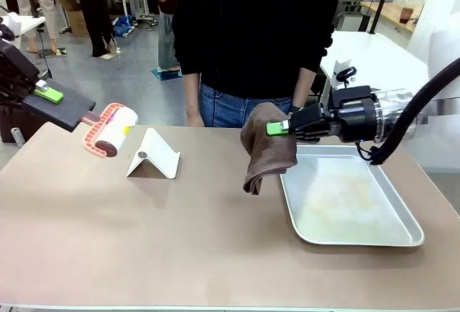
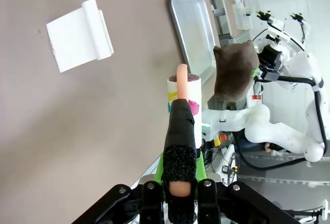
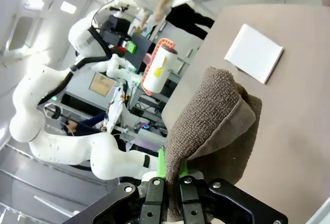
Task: Clean the surface of the table.
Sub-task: Return the Lint Roller and towel to their original positions.
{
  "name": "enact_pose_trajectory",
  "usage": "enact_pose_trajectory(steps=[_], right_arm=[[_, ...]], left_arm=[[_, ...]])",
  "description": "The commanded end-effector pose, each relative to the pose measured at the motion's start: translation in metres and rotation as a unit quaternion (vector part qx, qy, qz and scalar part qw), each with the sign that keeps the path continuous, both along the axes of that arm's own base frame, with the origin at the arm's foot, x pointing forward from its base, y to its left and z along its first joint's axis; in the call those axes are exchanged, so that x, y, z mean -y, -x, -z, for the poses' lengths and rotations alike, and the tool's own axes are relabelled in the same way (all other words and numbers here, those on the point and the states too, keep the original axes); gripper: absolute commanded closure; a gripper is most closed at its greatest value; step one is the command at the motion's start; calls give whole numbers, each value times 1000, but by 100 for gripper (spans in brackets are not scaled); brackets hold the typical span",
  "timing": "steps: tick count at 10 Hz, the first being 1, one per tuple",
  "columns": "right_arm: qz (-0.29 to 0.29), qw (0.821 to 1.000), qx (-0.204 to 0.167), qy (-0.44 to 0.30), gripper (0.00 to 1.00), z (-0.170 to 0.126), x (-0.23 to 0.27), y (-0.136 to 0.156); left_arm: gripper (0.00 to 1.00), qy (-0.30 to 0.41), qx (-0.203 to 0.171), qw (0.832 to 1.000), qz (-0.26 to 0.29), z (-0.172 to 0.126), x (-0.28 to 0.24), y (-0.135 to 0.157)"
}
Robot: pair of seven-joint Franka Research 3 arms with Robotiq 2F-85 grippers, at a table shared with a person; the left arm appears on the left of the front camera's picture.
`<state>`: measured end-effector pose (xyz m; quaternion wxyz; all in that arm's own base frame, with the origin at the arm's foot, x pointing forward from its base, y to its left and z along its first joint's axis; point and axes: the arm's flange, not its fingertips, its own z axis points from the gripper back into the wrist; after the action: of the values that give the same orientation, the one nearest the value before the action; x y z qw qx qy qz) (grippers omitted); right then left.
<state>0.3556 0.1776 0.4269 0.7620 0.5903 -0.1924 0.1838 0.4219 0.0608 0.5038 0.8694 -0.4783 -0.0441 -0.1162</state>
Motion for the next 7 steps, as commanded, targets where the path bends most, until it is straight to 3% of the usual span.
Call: enact_pose_trajectory(steps=[1,2,5,6,7], right_arm=[[27,999,5,-35,93,0,15,-9],[0,1000,0,0,93,0,0,0],[5,1000,-5,-4,93,2,6,-3],[90,995,-3,32,93,-1,-1,-7],[109,994,-15,29,93,7,-23,-23]], left_arm=[[77,12,-1,1000,-13,2,3,1],[77,0,0,1000,0,0,0,0],[77,0,0,1000,0,0,0,0],[77,-3,-2,1000,-2,4,2,-2],[77,3,2,998,-61,3,29,-11]])
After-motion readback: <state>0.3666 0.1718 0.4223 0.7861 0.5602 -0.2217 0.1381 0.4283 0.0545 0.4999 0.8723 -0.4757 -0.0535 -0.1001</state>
